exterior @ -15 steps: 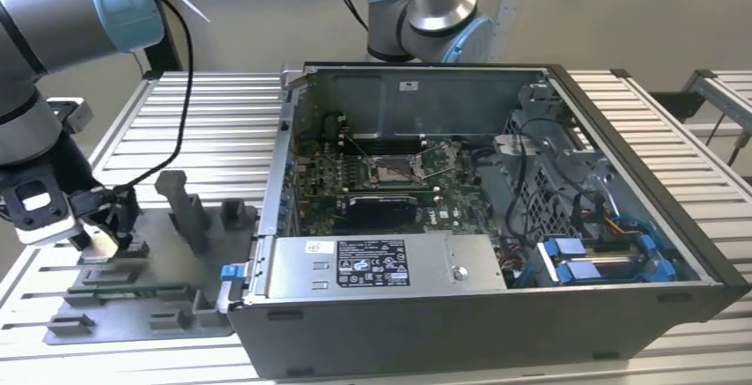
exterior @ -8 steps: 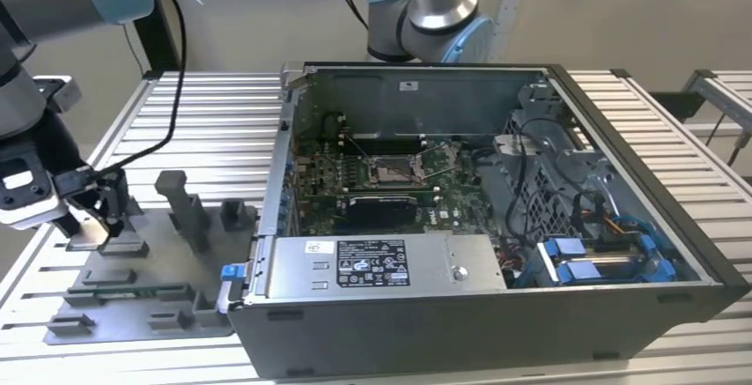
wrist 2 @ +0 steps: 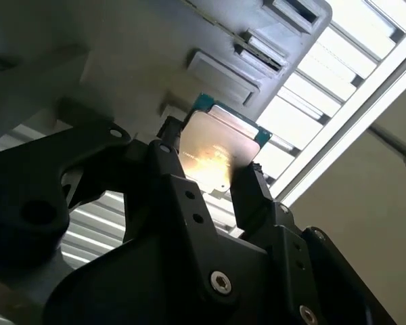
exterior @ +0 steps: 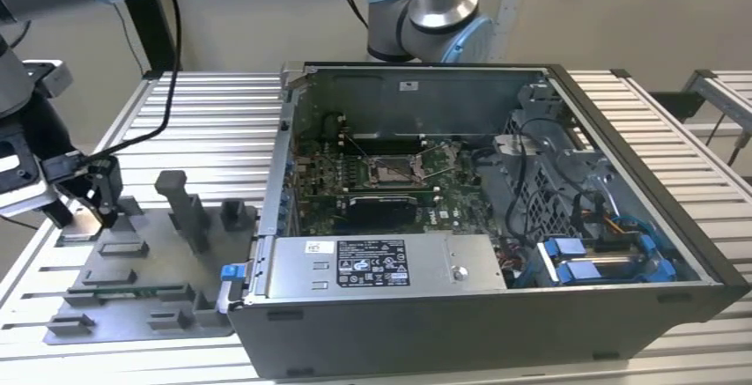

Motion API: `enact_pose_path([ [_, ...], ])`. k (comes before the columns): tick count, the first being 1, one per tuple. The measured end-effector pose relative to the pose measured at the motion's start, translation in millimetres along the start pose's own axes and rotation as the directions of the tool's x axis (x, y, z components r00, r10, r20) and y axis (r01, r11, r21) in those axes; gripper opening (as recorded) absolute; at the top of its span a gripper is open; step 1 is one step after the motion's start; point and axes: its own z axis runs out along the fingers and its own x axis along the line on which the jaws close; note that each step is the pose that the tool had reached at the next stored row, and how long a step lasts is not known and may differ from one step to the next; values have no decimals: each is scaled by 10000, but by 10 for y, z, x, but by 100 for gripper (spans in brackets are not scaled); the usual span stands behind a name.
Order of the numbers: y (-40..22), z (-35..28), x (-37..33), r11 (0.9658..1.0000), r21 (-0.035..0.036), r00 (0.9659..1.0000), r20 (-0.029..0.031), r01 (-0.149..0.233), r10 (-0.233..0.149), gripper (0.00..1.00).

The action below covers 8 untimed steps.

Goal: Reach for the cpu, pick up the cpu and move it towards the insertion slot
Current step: 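Pick up the cpu and move it towards the insertion slot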

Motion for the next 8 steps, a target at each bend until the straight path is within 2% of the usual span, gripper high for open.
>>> enact_pose_path([
  [8,0,-8,0,10000,2,10000,-2,0,0,0],
])
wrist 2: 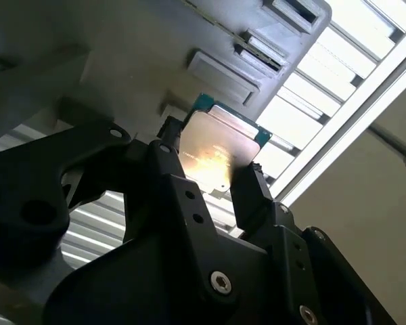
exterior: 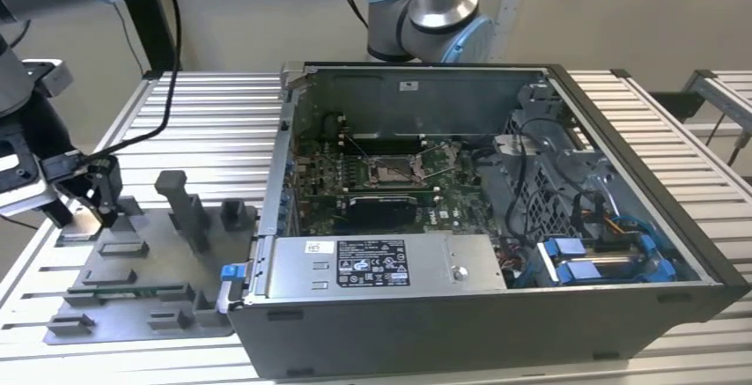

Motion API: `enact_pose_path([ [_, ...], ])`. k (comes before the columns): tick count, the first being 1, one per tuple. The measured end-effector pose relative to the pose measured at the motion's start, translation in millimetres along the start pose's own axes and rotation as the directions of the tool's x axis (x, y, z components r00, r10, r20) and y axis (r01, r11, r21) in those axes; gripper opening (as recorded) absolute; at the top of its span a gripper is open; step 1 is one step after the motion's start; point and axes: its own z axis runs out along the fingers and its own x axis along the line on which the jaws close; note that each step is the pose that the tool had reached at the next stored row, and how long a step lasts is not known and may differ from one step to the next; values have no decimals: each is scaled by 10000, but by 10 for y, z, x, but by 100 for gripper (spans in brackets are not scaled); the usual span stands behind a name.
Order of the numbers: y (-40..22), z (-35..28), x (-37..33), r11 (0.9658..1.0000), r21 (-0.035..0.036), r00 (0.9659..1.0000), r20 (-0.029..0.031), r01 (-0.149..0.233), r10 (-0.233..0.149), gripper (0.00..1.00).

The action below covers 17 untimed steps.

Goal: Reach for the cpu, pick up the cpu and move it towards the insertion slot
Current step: 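Pick up the cpu and move it towards the insertion slot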

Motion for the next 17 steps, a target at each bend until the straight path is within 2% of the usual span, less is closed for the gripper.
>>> enact_pose_path([
  [6,1,-21,1,10000,5,10000,-6,1,-1,0],
  [8,3,-69,0,10000,0,10000,-1,8,-8,0],
  [13,11,-274,0,10000,0,10000,-2,14,-14,0],
  [14,12,-293,0,10000,1,10000,-2,14,-14,0],
  [17,12,-295,0,10000,-1,10000,2,15,-15,0],
])
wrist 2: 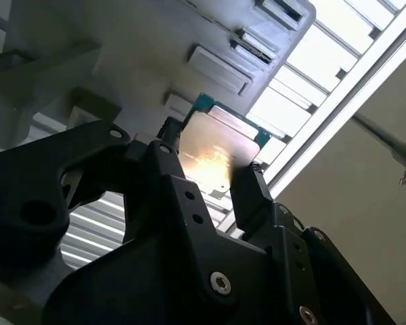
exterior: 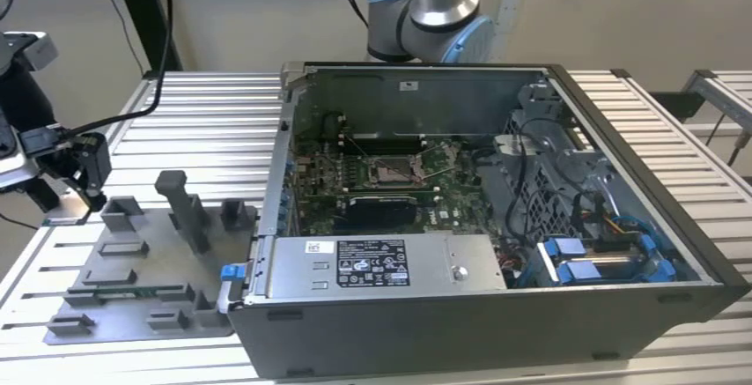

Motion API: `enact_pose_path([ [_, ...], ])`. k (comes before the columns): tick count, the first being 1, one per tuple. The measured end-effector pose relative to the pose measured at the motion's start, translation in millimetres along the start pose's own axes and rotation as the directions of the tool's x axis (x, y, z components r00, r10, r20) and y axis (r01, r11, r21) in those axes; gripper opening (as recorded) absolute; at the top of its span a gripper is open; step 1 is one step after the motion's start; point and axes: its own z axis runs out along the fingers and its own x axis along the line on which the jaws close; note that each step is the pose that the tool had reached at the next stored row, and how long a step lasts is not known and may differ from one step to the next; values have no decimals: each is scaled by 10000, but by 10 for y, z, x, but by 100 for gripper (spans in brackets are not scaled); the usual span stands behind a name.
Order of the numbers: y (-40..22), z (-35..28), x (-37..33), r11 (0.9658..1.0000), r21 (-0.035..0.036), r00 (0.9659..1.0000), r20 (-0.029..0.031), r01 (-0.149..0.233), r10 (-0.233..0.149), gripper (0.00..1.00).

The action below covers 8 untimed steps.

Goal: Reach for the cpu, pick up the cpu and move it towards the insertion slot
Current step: 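Pick up the cpu and move it towards the insertion slot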

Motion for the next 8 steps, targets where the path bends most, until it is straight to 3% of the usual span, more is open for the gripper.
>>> enact_pose_path([
  [4,0,-8,1,10000,3,10000,-4,0,0,0],
  [8,2,-62,0,10000,2,10000,-4,0,0,0],
])
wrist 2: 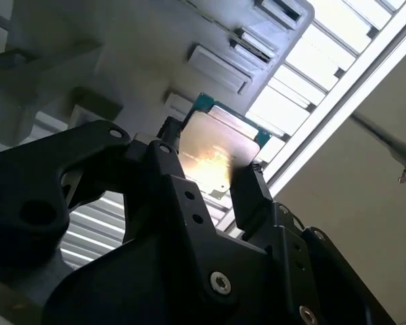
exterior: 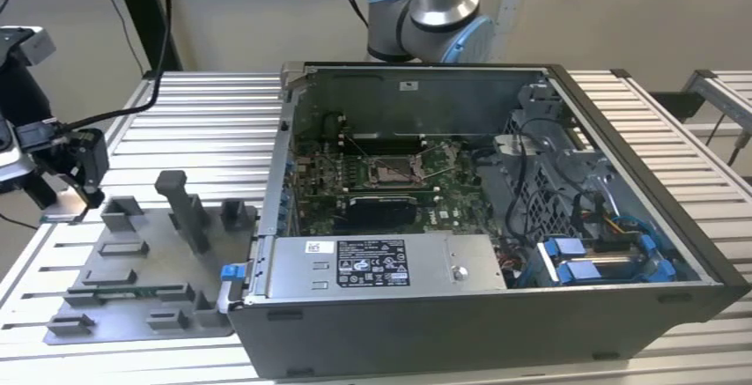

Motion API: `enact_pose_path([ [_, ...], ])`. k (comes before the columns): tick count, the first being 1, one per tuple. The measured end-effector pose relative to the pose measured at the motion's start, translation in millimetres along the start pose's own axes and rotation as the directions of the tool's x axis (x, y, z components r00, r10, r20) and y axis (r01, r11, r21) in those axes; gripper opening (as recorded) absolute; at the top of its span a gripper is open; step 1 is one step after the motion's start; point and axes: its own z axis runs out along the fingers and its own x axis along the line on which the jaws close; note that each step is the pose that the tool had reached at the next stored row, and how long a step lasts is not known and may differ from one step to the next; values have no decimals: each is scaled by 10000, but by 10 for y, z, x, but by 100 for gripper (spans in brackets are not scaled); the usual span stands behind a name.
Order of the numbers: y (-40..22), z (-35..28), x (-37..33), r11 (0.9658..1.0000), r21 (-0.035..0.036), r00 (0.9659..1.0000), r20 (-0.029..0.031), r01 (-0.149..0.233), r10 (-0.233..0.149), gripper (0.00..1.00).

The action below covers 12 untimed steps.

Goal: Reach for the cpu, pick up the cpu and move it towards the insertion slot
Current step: 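Pick up the cpu and move it towards the insertion slot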

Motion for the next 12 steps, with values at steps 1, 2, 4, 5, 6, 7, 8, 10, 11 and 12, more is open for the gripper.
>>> enact_pose_path([
  [1,1,-19,0,10000,-1,10000,1,0,0,0],
  [2,1,-36,0,10000,-1,10000,1,0,0,0],
  [4,3,-80,0,10000,-1,10000,1,1,-1,0],
  [5,4,-105,0,10000,-1,10000,1,0,0,0],
  [6,5,-130,0,10000,-1,10000,0,0,0,0],
  [7,6,-155,0,10000,-1,10000,1,0,0,0],
  [8,7,-178,0,10000,-1,10000,1,0,0,0],
  [10,9,-236,0,10000,-1,10000,1,1,-1,0],
  [11,10,-267,0,10000,-2,10000,2,1,-1,0],
  [12,11,-296,-1,10000,-2,10000,2,2,-2,0],
])
